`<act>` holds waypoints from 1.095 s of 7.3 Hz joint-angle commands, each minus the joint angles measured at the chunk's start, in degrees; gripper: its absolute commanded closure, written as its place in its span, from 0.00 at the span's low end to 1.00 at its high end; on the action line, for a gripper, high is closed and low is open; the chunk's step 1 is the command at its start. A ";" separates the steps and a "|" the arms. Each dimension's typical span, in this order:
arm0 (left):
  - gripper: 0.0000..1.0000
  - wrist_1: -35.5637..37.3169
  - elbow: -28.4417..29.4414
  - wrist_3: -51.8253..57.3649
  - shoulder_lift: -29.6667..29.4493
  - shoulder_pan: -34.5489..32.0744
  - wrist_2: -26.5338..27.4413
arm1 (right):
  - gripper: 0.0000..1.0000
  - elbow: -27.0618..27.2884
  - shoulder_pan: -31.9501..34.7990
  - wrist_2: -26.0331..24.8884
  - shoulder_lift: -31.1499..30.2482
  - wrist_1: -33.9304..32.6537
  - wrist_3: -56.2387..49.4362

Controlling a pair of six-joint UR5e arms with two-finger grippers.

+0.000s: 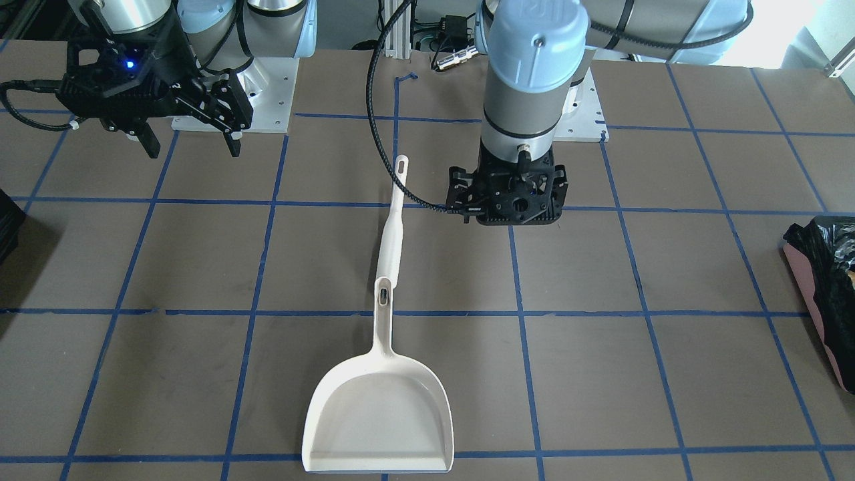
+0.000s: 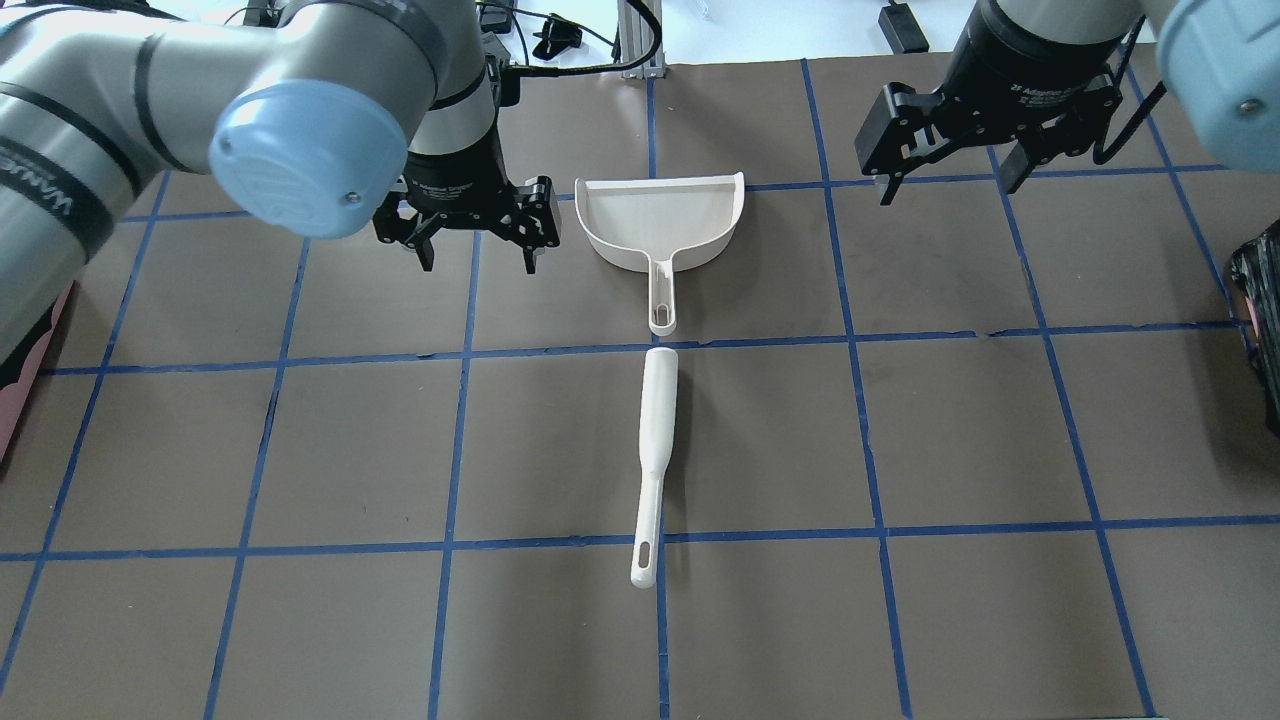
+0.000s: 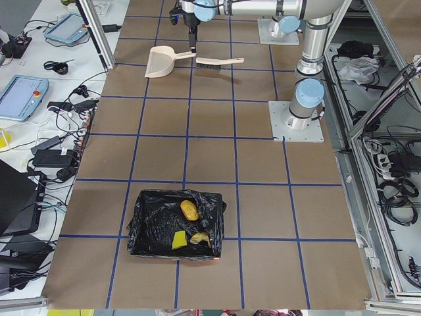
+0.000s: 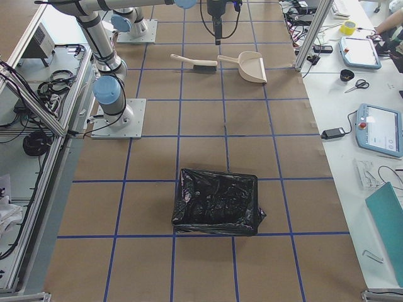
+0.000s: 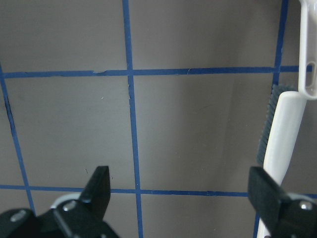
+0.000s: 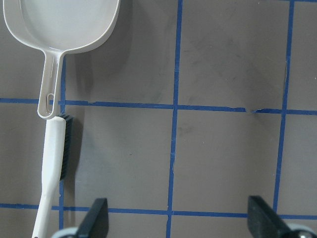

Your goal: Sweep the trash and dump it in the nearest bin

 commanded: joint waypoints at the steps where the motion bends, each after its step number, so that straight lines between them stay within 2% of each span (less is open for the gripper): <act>1: 0.00 -5.37 -0.07 1.52 6.18 1.41 -0.01 | 0.00 0.00 0.00 0.00 0.00 0.07 0.00; 3: 0.02 -9.60 -1.29 1.69 10.93 1.50 -0.27 | 0.00 0.00 0.00 0.00 0.00 -0.02 0.00; 4: 0.02 -10.39 -2.26 6.65 12.78 3.59 -0.71 | 0.00 0.09 0.00 0.00 0.00 -0.02 0.00; 6: 0.00 -10.58 -2.27 14.40 14.02 13.68 -1.06 | 0.00 0.00 0.00 0.00 0.00 -0.02 0.00; 8: 0.00 -9.18 -1.65 19.00 15.43 16.17 -0.89 | 0.00 0.00 0.00 0.00 0.09 -0.02 0.00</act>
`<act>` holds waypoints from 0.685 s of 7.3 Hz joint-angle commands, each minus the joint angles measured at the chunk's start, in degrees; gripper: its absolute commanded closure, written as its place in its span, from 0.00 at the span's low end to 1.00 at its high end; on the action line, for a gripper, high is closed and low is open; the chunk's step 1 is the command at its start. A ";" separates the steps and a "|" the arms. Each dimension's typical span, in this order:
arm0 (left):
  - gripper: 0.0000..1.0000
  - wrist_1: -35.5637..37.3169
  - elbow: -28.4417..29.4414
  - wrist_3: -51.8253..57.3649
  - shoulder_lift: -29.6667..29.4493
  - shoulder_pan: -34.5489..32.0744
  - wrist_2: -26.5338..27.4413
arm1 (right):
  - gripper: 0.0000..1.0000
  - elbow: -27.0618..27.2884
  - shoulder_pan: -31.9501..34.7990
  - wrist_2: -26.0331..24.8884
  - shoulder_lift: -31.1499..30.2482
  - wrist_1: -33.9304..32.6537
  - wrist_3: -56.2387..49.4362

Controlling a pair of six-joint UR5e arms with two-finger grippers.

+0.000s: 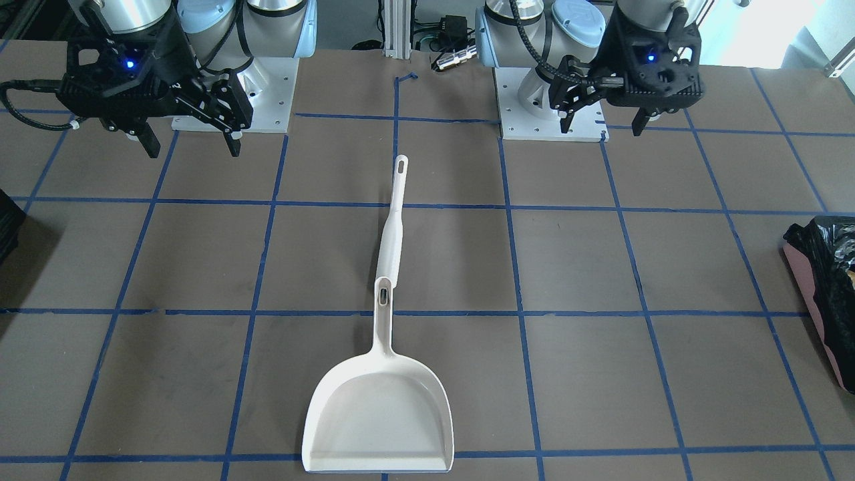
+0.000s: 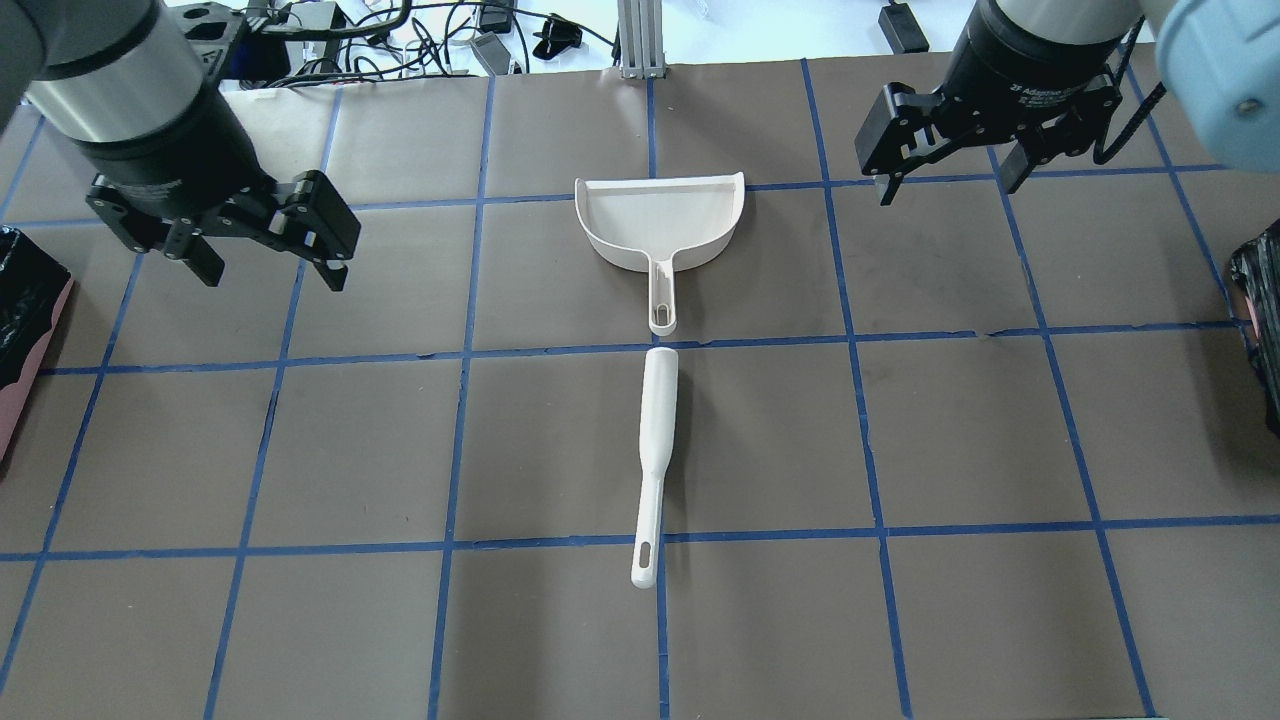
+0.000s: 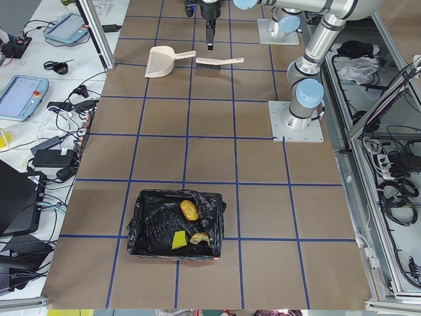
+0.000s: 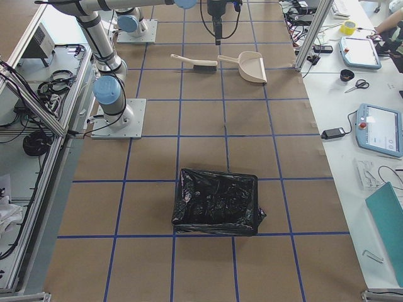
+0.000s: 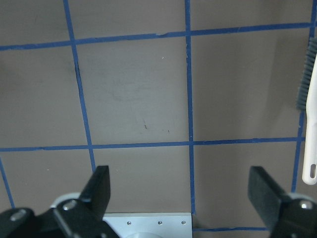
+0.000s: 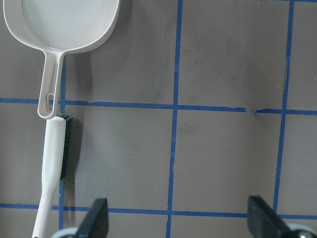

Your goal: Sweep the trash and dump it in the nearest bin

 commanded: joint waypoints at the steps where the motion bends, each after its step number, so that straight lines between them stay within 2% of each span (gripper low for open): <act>1: 0.00 0.61 -0.14 1.58 0.87 3.29 -0.20 | 0.00 0.08 0.00 0.00 -0.02 0.00 0.00; 2: 0.00 0.69 -0.23 1.22 1.82 2.96 -0.64 | 0.00 -0.01 -0.09 0.00 0.07 0.00 -0.09; 3: 0.00 0.69 0.12 -1.31 2.36 2.78 -4.91 | 0.00 0.08 -0.09 0.00 0.07 0.00 -0.09; 4: 0.00 0.69 -0.23 -3.86 2.45 2.69 -6.69 | 0.00 -0.01 -0.09 0.00 0.07 -0.09 -0.17; 5: 0.00 0.61 -0.49 -3.36 2.71 2.78 -6.62 | 0.00 0.08 -0.09 0.00 -0.02 -0.35 0.00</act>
